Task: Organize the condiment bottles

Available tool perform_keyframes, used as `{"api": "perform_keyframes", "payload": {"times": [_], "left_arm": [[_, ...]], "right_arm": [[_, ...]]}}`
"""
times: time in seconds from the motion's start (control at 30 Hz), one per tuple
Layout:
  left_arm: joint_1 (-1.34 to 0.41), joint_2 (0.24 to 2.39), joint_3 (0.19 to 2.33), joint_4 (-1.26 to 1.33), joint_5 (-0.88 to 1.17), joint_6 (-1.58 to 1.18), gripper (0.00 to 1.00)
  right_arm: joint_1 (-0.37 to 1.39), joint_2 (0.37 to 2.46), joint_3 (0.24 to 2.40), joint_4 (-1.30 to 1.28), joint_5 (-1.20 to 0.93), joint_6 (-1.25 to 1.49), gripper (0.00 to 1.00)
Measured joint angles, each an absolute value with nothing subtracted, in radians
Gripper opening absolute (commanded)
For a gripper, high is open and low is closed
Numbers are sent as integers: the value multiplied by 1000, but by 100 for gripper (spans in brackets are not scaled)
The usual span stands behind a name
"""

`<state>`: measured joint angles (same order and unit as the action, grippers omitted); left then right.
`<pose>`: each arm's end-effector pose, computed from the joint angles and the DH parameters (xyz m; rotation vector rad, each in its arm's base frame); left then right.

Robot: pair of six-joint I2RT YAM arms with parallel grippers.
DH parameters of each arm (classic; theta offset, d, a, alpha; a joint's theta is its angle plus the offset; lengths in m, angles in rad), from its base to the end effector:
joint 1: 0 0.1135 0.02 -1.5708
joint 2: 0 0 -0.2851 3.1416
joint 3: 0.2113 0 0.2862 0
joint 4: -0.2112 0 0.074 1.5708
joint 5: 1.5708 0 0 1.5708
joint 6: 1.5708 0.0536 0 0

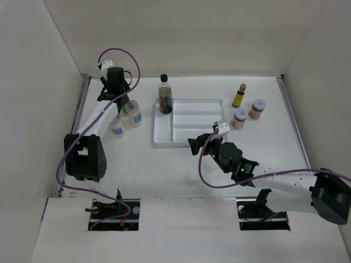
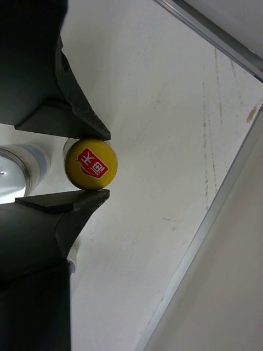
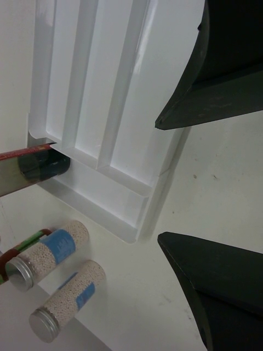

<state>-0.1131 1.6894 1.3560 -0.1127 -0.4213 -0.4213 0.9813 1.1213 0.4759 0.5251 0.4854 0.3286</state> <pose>0.4483 -0.0289 0.3087 -0.5614 1.8948 0.0780 0.1744 0.2158 0.2353 -0.1882 1.6994 0.5739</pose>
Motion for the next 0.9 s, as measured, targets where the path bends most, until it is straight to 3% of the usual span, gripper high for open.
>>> {"api": "perform_keyframes", "payload": {"times": [0.37, 0.9], "left_arm": [[-167, 1501, 1361, -80, -398, -419, 14], [-458, 1324, 1242, 4, -384, -416, 14]], "right_arm": [[981, 1122, 476, 525, 485, 329, 82], [981, 1126, 476, 528, 486, 329, 82]]}}
